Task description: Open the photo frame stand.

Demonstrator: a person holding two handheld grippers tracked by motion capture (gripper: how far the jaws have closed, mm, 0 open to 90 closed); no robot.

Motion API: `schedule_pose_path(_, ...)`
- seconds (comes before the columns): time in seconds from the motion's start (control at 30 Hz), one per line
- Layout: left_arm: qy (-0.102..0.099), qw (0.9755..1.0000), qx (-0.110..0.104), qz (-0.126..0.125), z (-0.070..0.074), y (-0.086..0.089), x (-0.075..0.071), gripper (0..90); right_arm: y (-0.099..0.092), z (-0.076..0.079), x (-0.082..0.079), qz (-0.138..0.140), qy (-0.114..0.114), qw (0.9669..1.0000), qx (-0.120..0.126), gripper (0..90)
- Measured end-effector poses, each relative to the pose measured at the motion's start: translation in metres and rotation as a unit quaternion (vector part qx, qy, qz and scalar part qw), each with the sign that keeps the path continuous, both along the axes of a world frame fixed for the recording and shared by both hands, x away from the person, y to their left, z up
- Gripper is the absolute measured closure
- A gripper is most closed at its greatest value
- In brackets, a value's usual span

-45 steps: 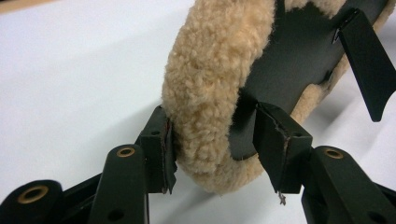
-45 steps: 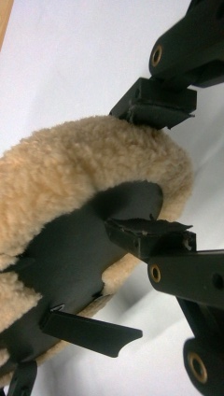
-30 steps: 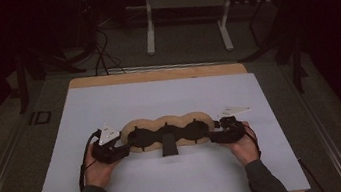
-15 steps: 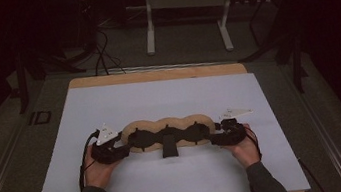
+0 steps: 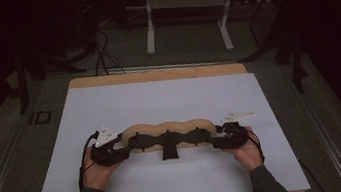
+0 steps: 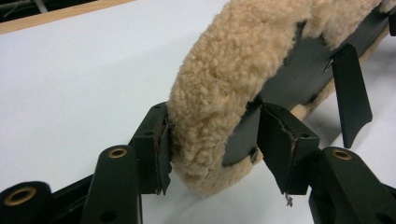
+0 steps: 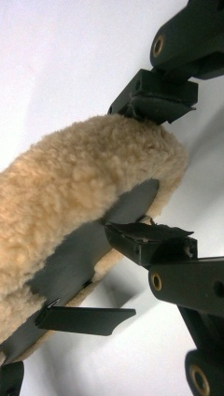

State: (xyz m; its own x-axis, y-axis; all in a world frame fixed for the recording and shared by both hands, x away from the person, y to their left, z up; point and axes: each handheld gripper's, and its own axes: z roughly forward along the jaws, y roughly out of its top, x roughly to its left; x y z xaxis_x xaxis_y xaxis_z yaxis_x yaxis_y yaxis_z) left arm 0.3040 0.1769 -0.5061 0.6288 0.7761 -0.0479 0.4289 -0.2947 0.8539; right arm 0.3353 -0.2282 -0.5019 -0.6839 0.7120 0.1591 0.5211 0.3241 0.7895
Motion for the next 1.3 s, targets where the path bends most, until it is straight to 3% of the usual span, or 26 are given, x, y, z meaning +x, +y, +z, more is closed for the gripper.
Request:
schedule_pose_path(0.57, 0.003, 0.9999, 0.008, -0.01, 0.002, 0.001, -0.011, 46.2, 0.0, 0.002, -0.009, 0.014, -0.002, 0.9997, -0.019, 41.9)
schedule_pose_path(0.8, 0.002, 0.9998, 0.015, -0.012, 0.002, 0.0, -0.018, 45.8, 0.001, 0.0, -0.016, 0.008, -0.013, 0.9996, -0.023, 41.0)
schedule_pose_path(1.3, 0.021, 0.9996, -0.001, -0.017, 0.002, 0.006, -0.021, 44.8, 0.002, -0.003, -0.025, -0.005, -0.028, 0.9993, -0.025, 40.2)
